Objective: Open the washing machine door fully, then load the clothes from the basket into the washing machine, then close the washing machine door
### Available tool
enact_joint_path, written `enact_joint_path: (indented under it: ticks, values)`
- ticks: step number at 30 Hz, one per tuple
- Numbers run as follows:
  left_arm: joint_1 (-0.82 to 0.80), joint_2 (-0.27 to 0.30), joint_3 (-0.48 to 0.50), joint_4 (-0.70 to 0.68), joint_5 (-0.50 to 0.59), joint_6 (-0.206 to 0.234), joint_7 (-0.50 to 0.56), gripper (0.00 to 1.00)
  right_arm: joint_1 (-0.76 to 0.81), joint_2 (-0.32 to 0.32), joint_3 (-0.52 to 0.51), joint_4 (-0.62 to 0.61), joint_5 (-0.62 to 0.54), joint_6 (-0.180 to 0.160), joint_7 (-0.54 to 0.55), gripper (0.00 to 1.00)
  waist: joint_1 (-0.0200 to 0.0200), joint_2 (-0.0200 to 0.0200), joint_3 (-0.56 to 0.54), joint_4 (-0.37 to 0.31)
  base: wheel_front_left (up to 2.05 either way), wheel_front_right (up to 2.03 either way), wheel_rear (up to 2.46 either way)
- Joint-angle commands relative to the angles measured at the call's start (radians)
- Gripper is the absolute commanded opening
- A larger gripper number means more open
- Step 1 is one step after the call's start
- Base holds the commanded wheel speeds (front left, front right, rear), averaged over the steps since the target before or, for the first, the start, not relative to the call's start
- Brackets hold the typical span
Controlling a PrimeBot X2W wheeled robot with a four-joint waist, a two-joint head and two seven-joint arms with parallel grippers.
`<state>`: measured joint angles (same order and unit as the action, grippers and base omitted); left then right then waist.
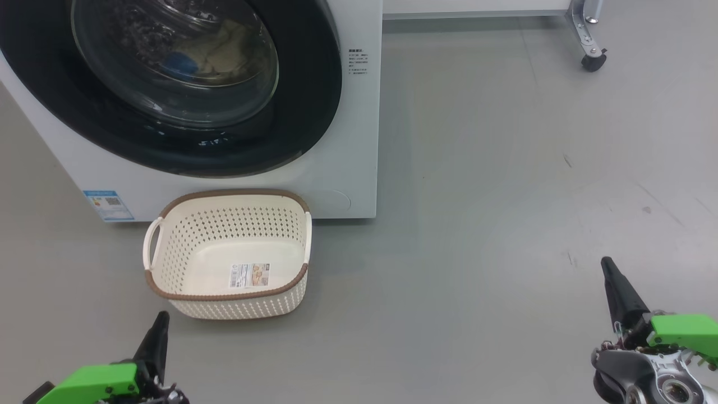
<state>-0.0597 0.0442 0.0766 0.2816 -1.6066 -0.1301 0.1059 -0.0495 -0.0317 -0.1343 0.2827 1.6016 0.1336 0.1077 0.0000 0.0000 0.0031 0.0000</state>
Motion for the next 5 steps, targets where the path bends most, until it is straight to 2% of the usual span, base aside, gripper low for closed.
enact_joint_path:
  ticks: [1, 5]
  values:
    - [-0.048, 0.007, 0.036, -0.036, -0.003, -0.001, 0.007, 0.00, -0.058, -0.018, 0.021, -0.038, 0.007, -0.003, 0.005, 0.00, 0.0000, 0.0000, 0.000, 0.000, 0.00, 0.00, 0.00]
    - [-0.048, 0.007, 0.036, -0.036, -0.003, -0.001, 0.007, 0.00, -0.058, -0.018, 0.021, -0.038, 0.007, -0.003, 0.005, 0.00, 0.0000, 0.0000, 0.000, 0.000, 0.00, 0.00, 0.00]
